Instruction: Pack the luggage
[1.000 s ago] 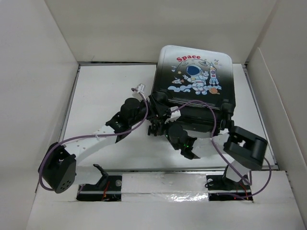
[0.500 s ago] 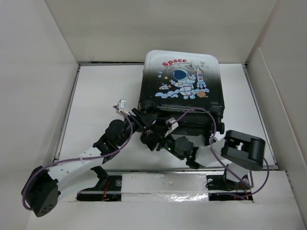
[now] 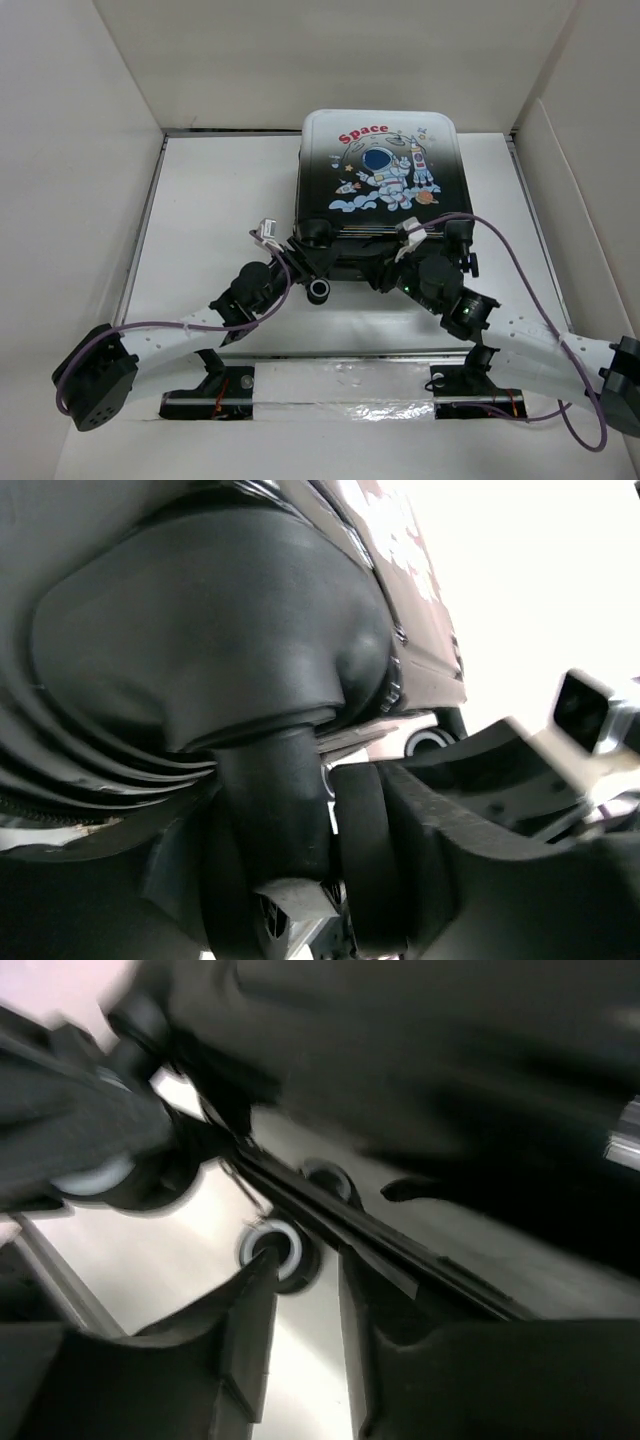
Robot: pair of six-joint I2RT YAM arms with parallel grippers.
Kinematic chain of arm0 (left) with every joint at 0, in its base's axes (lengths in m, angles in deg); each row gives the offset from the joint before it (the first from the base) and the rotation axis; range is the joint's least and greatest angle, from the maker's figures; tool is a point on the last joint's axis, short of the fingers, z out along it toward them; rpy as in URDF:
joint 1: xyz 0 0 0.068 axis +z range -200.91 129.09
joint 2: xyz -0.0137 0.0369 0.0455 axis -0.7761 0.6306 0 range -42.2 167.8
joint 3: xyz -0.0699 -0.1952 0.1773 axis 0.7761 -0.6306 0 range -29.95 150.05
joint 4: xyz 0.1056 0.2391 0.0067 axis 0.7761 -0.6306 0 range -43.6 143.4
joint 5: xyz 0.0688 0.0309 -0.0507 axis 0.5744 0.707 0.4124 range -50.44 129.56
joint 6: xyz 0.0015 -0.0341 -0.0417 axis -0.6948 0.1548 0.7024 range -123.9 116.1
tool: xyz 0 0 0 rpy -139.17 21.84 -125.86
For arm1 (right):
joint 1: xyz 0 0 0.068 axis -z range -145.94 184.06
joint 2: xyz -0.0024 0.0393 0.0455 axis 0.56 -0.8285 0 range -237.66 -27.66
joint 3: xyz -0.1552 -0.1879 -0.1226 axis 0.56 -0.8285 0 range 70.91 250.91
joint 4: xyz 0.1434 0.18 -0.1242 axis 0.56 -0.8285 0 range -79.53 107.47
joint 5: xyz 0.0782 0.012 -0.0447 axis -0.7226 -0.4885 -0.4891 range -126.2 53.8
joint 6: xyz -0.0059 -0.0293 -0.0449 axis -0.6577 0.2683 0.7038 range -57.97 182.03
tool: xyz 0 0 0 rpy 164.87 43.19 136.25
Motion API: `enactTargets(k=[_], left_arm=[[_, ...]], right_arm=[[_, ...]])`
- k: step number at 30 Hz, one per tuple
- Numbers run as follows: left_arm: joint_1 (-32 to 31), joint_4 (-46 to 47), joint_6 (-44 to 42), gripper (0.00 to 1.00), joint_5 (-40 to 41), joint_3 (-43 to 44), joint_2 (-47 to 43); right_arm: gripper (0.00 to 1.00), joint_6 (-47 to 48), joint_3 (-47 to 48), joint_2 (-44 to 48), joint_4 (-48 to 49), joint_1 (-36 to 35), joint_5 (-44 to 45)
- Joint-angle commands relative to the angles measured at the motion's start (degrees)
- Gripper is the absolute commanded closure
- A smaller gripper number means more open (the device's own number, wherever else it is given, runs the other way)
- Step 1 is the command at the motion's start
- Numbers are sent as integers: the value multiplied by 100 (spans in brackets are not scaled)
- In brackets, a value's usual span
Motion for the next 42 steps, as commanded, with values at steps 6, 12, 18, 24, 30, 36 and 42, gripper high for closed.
enactTargets(k=[6, 12, 18, 24, 30, 36, 42], left_arm=[[104, 828, -332, 18, -581, 351, -185], [280, 380, -200, 8, -696, 316, -431], [570, 186, -77, 6, -1021, 229, -599], [570, 230, -50, 5, -1074, 220, -581], [570, 203, -15, 5, -1100, 193, -607], [570, 80, -85, 6, -1083, 176, -678], [570, -51, -120, 8, -1118, 141, -766]], right_arm=[[35, 212, 212, -320, 785, 30, -910], [26, 563, 757, -1226, 1227, -225, -1043], [23, 687, 977, -1428, 1420, -462, -638], [20, 696, 1021, -1613, 1956, -577, -454], [18, 459, 1153, -1999, 2465, -577, -85], [21, -129, 995, -2298, 3441, -761, 670], [52, -367, 934, -2659, 4126, -867, 1216]])
